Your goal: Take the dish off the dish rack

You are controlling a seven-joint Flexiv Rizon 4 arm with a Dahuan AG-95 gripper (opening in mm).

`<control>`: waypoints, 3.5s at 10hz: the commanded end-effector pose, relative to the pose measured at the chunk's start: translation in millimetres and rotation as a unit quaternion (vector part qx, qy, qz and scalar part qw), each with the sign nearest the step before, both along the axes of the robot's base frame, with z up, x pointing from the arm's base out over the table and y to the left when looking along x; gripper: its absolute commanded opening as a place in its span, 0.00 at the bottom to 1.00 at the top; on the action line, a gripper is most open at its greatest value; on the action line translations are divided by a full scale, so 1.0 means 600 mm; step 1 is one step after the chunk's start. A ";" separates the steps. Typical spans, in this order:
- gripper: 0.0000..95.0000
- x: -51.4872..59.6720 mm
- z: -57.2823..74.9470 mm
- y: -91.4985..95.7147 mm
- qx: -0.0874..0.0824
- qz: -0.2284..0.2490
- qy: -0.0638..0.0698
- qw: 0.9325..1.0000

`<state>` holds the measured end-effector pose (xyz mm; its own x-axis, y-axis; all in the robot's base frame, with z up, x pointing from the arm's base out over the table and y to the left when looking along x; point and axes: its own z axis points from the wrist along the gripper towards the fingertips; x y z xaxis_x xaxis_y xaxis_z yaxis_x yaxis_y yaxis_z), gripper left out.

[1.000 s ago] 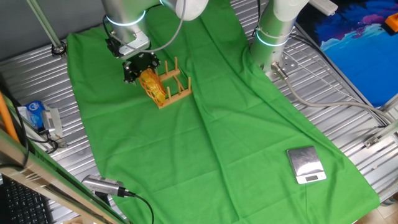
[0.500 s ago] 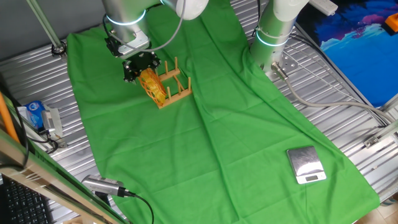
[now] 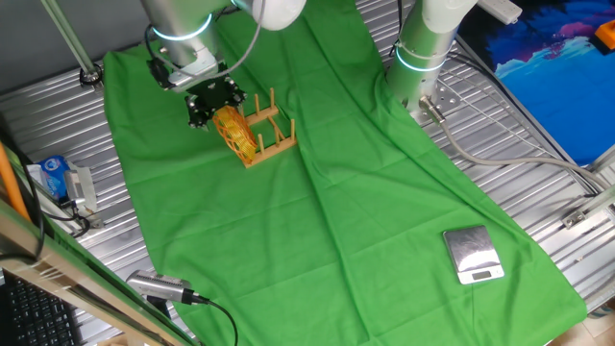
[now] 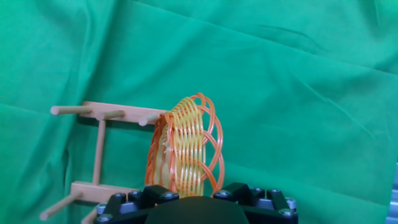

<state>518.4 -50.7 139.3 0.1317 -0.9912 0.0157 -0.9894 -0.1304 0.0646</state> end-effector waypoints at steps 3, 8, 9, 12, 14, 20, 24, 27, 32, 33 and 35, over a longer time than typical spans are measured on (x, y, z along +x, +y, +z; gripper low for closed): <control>0.80 -0.002 0.001 0.000 0.004 -0.001 0.005 1.000; 0.80 -0.002 0.001 0.000 -0.001 0.001 0.004 1.000; 0.80 -0.002 0.001 0.000 0.000 0.002 0.005 1.000; 0.80 -0.009 -0.006 0.002 0.000 0.003 0.005 1.000; 0.80 -0.011 -0.014 0.004 -0.001 -0.001 0.005 1.000; 0.80 -0.016 -0.032 0.001 0.000 0.006 -0.001 1.000; 0.80 -0.014 -0.037 -0.001 0.000 0.005 -0.003 1.000; 0.60 -0.014 -0.037 -0.001 0.000 0.003 -0.004 1.000; 0.40 -0.014 -0.037 -0.001 -0.001 0.001 -0.004 1.000; 0.40 -0.014 -0.037 -0.001 -0.002 0.001 -0.003 1.000; 0.40 -0.014 -0.037 -0.001 -0.002 0.000 -0.003 1.000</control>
